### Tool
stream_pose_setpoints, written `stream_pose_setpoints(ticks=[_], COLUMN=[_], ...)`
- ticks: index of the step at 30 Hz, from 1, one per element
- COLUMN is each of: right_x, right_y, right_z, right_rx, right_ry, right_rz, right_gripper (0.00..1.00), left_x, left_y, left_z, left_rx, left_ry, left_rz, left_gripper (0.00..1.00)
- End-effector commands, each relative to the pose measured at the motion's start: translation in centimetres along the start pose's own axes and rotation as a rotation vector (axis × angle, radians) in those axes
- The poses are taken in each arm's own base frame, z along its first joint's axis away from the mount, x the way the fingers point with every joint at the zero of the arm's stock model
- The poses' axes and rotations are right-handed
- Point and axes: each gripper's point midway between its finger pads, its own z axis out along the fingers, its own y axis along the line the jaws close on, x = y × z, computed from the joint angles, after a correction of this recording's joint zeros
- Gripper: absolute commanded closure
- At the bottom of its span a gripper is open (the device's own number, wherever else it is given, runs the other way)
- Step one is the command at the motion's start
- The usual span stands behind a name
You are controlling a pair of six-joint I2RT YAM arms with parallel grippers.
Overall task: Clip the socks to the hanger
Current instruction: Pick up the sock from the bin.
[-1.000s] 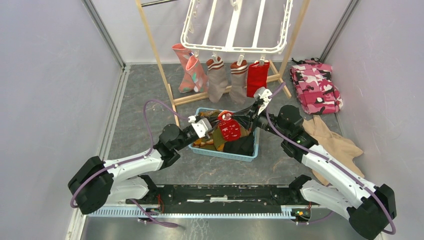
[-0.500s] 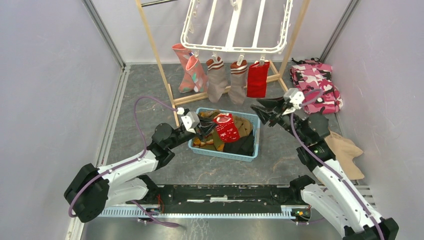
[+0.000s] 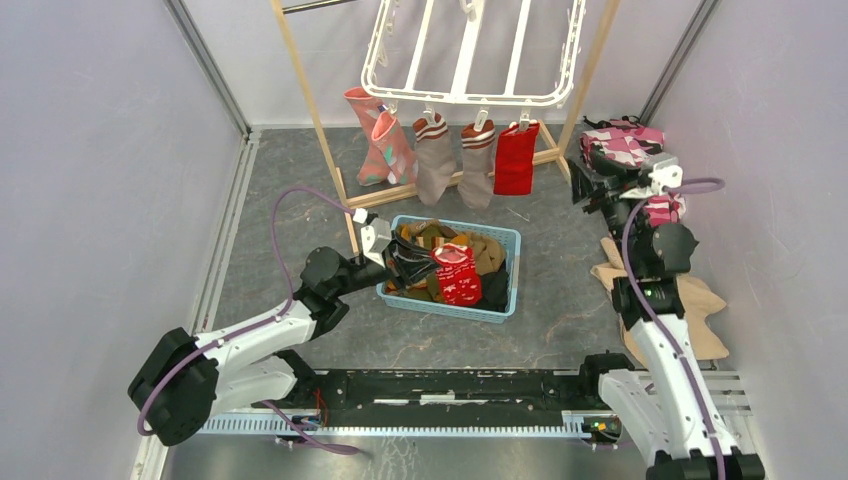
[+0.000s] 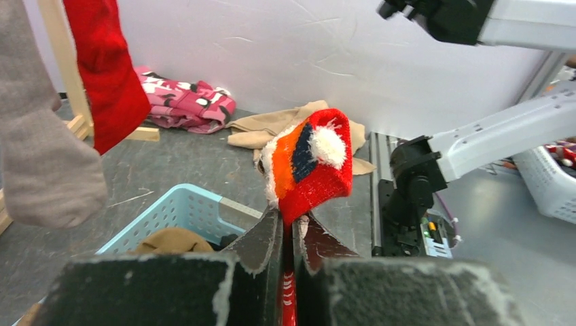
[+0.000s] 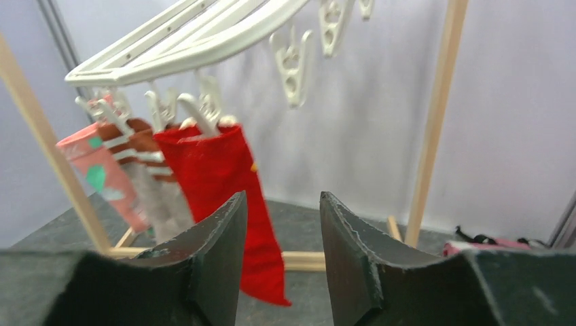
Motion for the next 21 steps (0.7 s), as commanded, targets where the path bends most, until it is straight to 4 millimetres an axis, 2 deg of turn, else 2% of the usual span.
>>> stream_pose_setpoints(ticks=[1,4,8,10,16,21], right_x=[-4.3,-4.4,-5.4,-5.3,-5.4,-6.3], right_y=[0.0,-1.0,-1.5,-1.4,-1.4,-1.6], right_z=[3.1,4.7,4.6,4.9,5.3,6.2], right_rx=[-0.099,-0.173,-0.304,-0.341,-0.36,-0.34], right_ry=[-0.083,-0.074,-0.14,-0.139,-0.156,-0.185], right_rz=[-0.109,-0.217,-0.229,-0.243,-0.253,-0.222], right_gripper=[0.47,0.4,0.35,0.34,0.27,0.26], left_x=[-2.2,-2.4,-2.6,-2.7,-2.9,-2.8], left_y=[-1.8,-2.1,-2.4,-2.4,-2.4,-2.3], left_z=[0.3,0.3,0.5,0.6,0.6,0.6], left_rx=[0.083,0.101,0.123,0.128,0.124,0.123], left_ry=[-0.063,-0.064,-0.048,-0.036,-0.039,-0.041], left_rz=[-0.034,-0.036,-0.028,-0.022,-0.012,-0.022], left_gripper=[0.93,0.93,0.93,0.93,0.92,0.92])
